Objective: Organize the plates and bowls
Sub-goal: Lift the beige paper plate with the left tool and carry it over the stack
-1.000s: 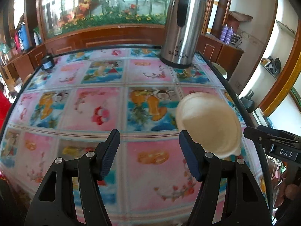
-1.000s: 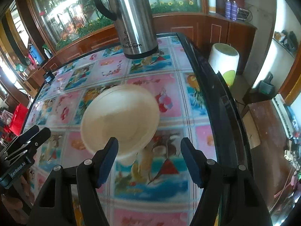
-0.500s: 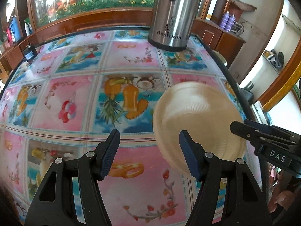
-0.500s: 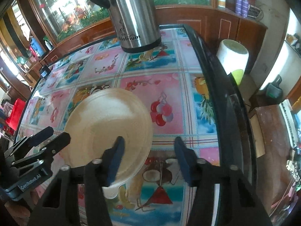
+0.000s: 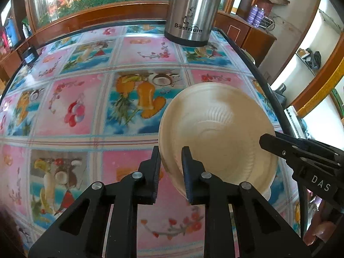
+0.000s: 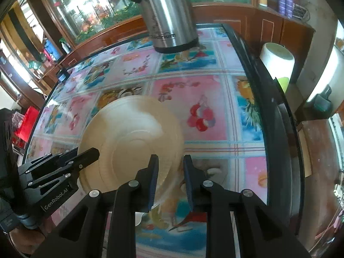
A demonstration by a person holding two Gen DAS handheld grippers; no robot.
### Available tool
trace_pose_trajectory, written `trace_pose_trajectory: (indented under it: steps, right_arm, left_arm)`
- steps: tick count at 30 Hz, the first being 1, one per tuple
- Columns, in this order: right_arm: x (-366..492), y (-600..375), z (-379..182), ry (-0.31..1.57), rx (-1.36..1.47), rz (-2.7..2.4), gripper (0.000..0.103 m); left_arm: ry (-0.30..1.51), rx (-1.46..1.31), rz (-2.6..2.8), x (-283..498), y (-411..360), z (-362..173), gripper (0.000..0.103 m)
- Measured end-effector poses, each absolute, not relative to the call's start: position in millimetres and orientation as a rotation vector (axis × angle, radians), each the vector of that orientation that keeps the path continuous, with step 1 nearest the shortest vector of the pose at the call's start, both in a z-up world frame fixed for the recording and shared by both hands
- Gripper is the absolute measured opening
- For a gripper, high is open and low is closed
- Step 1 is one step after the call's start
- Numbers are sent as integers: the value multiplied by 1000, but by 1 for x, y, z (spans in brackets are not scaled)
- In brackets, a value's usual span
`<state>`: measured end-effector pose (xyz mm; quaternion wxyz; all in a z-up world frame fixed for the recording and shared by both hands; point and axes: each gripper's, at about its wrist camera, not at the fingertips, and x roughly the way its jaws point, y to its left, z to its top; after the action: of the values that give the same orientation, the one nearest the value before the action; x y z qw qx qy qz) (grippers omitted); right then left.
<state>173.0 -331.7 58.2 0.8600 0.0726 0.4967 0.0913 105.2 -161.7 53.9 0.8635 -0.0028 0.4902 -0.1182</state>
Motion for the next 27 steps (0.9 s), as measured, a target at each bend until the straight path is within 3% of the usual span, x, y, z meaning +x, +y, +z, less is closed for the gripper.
trace_pose_trajectory:
  steps: [27]
  right_arm:
    - [111,-188,77,1009,40,392,24]
  left_arm:
    - [931,-52,-75,2,-7,88,19]
